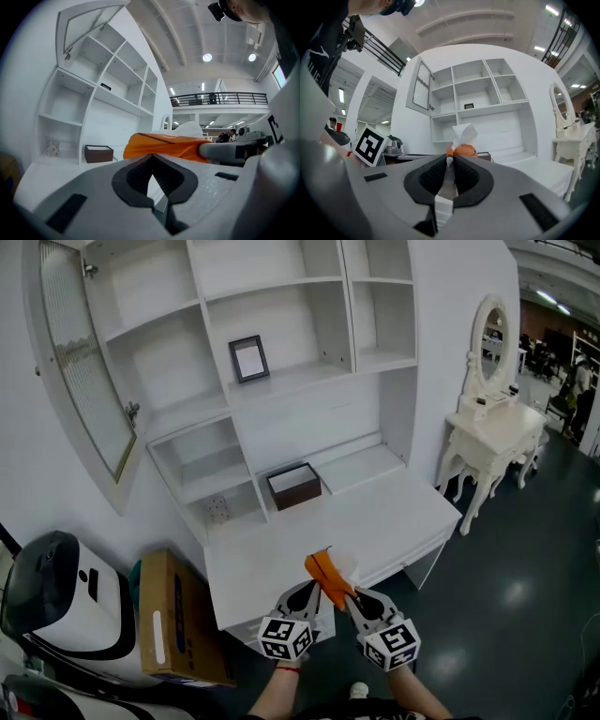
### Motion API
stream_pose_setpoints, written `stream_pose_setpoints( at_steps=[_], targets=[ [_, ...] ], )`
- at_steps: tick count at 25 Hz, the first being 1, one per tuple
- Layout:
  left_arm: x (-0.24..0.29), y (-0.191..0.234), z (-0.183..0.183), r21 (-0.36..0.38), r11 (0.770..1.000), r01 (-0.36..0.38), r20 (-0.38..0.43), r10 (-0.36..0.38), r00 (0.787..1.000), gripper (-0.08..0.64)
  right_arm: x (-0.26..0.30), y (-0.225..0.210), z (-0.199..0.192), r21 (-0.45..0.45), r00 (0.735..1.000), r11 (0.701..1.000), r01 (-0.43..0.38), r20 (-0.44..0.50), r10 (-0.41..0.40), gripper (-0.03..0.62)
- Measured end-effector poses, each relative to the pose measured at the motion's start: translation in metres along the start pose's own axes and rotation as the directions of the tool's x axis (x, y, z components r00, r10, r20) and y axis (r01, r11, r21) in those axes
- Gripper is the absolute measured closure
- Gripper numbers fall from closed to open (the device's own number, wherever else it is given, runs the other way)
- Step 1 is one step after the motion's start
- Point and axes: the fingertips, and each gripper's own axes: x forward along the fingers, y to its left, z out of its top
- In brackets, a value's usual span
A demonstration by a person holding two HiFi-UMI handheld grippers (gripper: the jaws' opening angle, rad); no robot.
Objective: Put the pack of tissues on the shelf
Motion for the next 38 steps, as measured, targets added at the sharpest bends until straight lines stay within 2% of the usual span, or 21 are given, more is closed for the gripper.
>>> stream_pose_setpoints(
  at_steps=[11,17,22,31,38],
  targets=[
    [0.069,0.014,-0.015,-0.008,0.998,-0.055,-0.043,0.055,0.998,0.554,0.036,-0.069,-0.012,0.042,0.998,0.998,-0.052,-0.025,0.053,0.569],
    [0.08,0.031,-0.029,-0.01,0.996,-0.086,-0.091,0.085,0.992,0.554,0.056,-0.08,-0.025,0.076,0.995,0.994,-0.082,-0.044,0.086,0.569],
    [0.099,0.05,-0.028,-0.003,0.995,-0.102,-0.095,0.101,0.99,0.554,0.079,-0.096,-0.027,0.08,0.994,0.992,-0.099,-0.043,0.102,0.569],
    [0.171,0.087,0.016,0.005,0.997,-0.071,-0.035,0.071,0.997,0.554,0.138,-0.145,0.015,0.024,0.997,0.996,-0.083,-0.003,0.083,0.569],
    [0.209,0.121,0.075,0.071,0.995,-0.072,0.001,0.072,0.997,0.554,0.189,-0.167,0.066,-0.04,0.992,0.993,-0.107,0.057,0.109,0.569]
  ],
)
